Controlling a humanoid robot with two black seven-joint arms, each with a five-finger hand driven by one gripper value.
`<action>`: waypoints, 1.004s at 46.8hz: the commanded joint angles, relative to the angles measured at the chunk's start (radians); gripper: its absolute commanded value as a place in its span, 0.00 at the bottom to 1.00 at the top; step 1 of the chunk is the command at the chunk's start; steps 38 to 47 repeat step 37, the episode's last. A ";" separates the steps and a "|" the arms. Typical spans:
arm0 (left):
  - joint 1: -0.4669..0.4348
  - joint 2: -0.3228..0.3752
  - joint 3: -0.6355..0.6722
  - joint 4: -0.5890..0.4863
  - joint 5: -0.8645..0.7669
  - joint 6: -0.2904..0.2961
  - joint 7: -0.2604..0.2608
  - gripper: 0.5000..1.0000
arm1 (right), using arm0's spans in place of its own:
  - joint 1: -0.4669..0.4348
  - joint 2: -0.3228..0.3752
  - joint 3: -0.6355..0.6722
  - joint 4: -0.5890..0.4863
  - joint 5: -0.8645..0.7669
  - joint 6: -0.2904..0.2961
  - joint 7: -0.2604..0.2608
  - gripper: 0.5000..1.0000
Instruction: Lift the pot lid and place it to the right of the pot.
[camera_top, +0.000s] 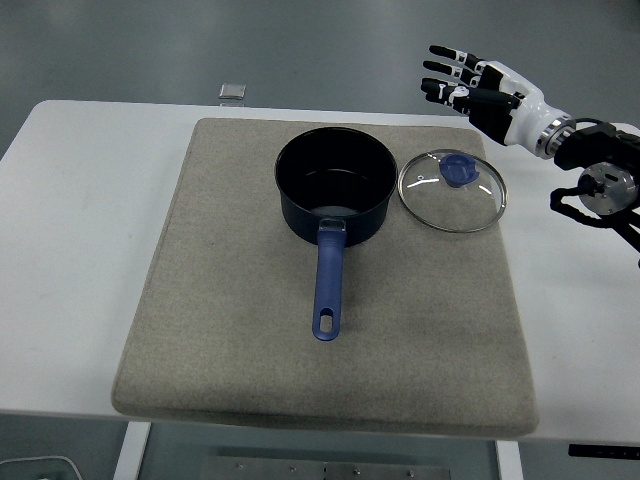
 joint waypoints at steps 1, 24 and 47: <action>0.000 0.000 0.000 0.000 0.000 0.000 0.000 1.00 | -0.028 0.019 0.041 -0.004 0.008 0.002 0.001 0.81; 0.000 0.000 0.000 0.000 0.000 0.000 0.000 1.00 | -0.093 0.031 0.116 -0.004 0.188 0.039 -0.003 0.81; 0.000 0.000 0.000 0.000 0.000 0.000 0.000 1.00 | -0.103 0.030 0.116 -0.004 0.188 0.033 -0.004 0.81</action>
